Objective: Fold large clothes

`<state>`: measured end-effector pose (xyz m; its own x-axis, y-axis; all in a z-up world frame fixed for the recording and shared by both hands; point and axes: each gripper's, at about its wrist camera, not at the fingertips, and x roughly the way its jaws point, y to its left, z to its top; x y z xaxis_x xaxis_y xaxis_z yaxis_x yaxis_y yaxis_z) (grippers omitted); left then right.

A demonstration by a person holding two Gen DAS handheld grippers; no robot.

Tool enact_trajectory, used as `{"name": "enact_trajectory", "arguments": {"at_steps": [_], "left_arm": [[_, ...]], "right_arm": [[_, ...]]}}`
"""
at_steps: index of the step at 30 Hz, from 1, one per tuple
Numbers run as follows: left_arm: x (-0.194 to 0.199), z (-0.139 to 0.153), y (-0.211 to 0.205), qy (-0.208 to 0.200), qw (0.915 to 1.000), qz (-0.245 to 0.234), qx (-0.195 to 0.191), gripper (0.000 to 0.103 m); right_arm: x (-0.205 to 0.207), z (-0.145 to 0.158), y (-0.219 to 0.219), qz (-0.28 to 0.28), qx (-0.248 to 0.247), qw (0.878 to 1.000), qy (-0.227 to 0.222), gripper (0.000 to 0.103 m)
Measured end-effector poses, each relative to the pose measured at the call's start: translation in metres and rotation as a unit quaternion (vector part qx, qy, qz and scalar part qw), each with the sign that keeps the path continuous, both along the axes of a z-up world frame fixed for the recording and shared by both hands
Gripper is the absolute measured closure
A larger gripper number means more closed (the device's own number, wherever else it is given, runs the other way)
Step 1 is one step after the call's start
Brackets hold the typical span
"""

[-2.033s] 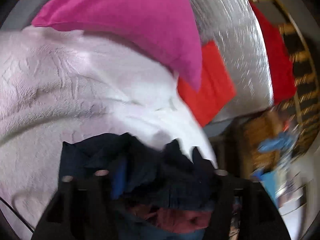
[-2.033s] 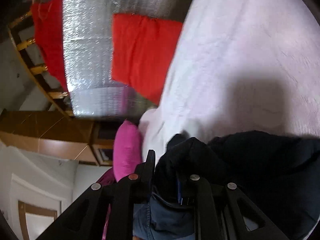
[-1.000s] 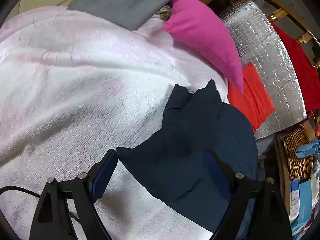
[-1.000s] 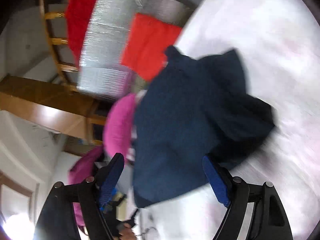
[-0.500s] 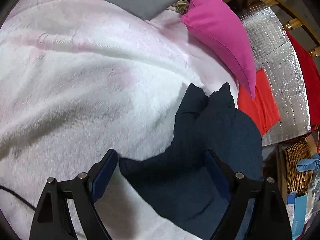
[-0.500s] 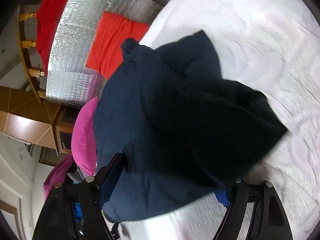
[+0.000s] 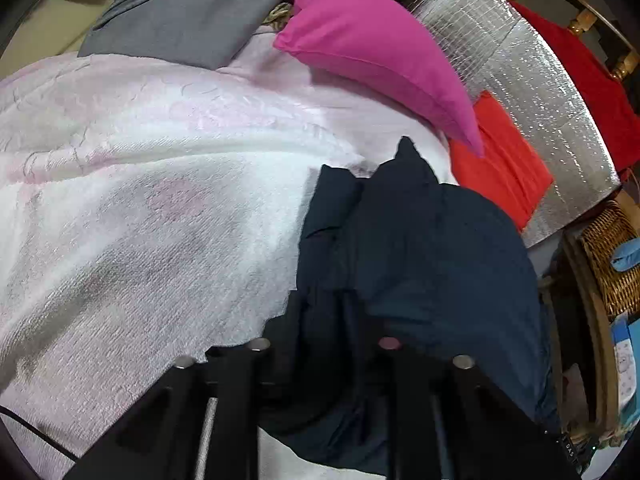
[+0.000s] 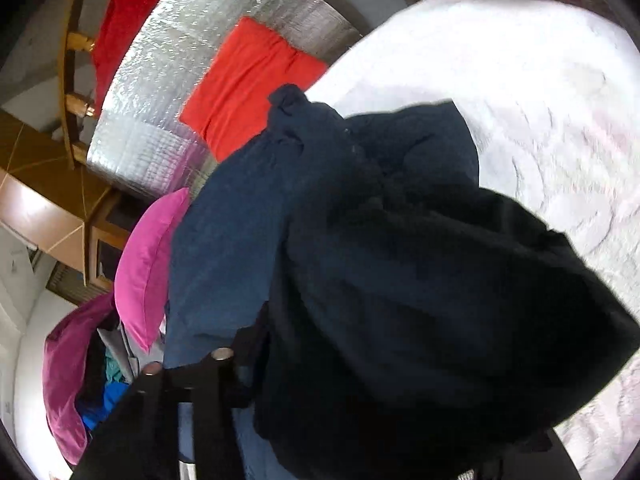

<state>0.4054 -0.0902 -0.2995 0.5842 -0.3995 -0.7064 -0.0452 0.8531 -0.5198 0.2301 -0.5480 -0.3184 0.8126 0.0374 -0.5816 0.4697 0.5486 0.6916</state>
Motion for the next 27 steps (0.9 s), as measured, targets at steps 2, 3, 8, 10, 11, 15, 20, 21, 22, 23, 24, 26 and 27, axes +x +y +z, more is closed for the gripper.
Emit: {"name": "enact_trajectory", "arguments": {"at_steps": [2, 3, 8, 10, 11, 15, 20, 21, 22, 23, 24, 26, 27], "left_arm": [[-0.001, 0.004, 0.0, -0.006, 1.0, 0.0, 0.0, 0.089], [-0.002, 0.006, 0.001, -0.008, 1.0, 0.0, 0.002, 0.09], [-0.013, 0.014, 0.005, -0.011, 0.9998, -0.008, 0.012, 0.092], [-0.02, 0.017, 0.01, -0.008, 0.9998, -0.014, 0.015, 0.092], [-0.023, 0.017, 0.011, -0.006, 0.9997, -0.016, 0.015, 0.092], [-0.048, 0.022, 0.023, 0.003, 0.9993, -0.033, 0.015, 0.092], [-0.083, 0.027, 0.04, -0.001, 0.9989, -0.039, 0.026, 0.092], [-0.091, 0.028, 0.044, -0.003, 0.9988, -0.039, 0.029, 0.092], [-0.099, 0.027, 0.048, -0.006, 0.9987, -0.038, 0.032, 0.092], [-0.104, 0.026, 0.051, -0.007, 0.9987, -0.037, 0.034, 0.092], [-0.112, 0.024, 0.055, -0.007, 0.9987, -0.034, 0.037, 0.092], [-0.121, 0.021, 0.062, -0.002, 0.9989, -0.029, 0.036, 0.092], [-0.123, 0.02, 0.064, 0.0, 0.9989, -0.026, 0.039, 0.092]], "right_arm": [[-0.003, 0.007, 0.003, 0.001, -0.012, 1.0, -0.003, 0.063], [-0.005, 0.012, 0.006, 0.003, -0.022, 1.0, -0.002, 0.064], [-0.01, 0.021, 0.013, 0.011, -0.039, 0.999, 0.017, 0.066], [-0.016, 0.022, 0.013, 0.015, -0.035, 0.999, 0.022, 0.066], [-0.02, 0.024, 0.015, 0.019, -0.036, 0.999, 0.027, 0.066], [-0.038, 0.025, 0.019, 0.039, -0.028, 0.998, 0.042, 0.067], [-0.064, 0.009, 0.02, 0.063, 0.037, 0.997, 0.034, 0.066], [-0.067, 0.008, 0.021, 0.067, 0.039, 0.996, 0.034, 0.066], [-0.072, 0.006, 0.025, 0.074, 0.04, 0.996, 0.034, 0.066], [-0.076, 0.005, 0.027, 0.078, 0.04, 0.996, 0.034, 0.066], [-0.08, 0.003, 0.031, 0.084, 0.04, 0.995, 0.034, 0.066], [-0.086, -0.001, 0.035, 0.094, 0.042, 0.994, 0.036, 0.067], [-0.087, -0.002, 0.038, 0.101, 0.044, 0.993, 0.037, 0.067]]}}
